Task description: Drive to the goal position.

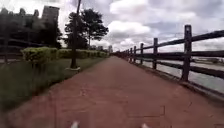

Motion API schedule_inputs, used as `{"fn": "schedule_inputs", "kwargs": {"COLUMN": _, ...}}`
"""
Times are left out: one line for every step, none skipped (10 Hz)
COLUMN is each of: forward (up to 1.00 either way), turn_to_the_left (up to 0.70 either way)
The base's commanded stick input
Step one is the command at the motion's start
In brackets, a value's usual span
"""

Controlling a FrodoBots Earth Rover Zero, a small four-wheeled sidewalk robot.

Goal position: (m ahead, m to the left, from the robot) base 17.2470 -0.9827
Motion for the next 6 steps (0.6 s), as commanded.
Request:
{"fn": "schedule_inputs", "kwargs": {"forward": 1.0, "turn_to_the_left": -0.27}}
{"fn": "schedule_inputs", "kwargs": {"forward": 1.0, "turn_to_the_left": -0.27}}
{"fn": "schedule_inputs", "kwargs": {"forward": 1.0, "turn_to_the_left": 0.0}}
{"fn": "schedule_inputs", "kwargs": {"forward": 1.0, "turn_to_the_left": 0.0}}
{"fn": "schedule_inputs", "kwargs": {"forward": 1.0, "turn_to_the_left": 0.0}}
{"fn": "schedule_inputs", "kwargs": {"forward": 1.0, "turn_to_the_left": 0.0}}
